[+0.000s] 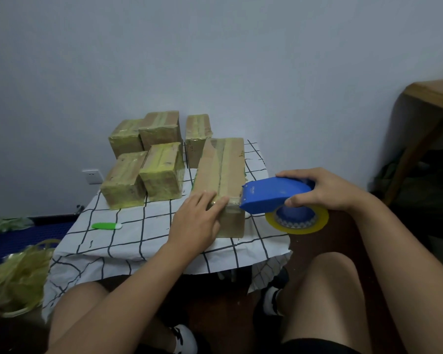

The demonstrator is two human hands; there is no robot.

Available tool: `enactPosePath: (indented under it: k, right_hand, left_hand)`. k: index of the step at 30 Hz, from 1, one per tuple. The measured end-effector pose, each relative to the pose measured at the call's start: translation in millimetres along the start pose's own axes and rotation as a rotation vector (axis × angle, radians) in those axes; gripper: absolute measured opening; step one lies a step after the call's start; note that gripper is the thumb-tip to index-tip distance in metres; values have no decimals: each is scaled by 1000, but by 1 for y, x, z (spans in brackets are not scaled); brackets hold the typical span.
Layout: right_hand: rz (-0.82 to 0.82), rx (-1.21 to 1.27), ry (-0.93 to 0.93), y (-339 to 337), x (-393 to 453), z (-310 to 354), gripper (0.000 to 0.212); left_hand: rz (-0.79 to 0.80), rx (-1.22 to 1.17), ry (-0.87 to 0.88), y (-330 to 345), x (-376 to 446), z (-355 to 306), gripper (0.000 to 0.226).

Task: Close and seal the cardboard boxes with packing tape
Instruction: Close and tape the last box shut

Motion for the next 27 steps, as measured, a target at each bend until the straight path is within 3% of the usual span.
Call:
enactPosePath:
  k: [13, 17, 23, 27]
  right_hand:
    - [-19, 81, 17, 18, 0, -29, 57]
    - [-41, 134, 0, 19, -3, -33, 56]
    - [-55, 199, -29, 16, -11, -37, 57]
    - [-50, 185, -22, 6, -17, -42, 58]
  left_hand:
    - [93, -9, 57, 11, 10, -20, 57]
    - [135, -127, 11, 19, 16, -20, 59]
    - [-81, -150, -8, 12, 17, -17, 33]
    - [-103, -146, -7, 11, 17, -17, 30]
Point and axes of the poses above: each hand's wrist, its own x-axis towards the middle knuckle, its own y-axis out of the palm, z = x × y, the point moved 9 cm from there along x, towards the middle knuckle, and after that the axes turned 8 degrees about z, right-handed, at the moved point
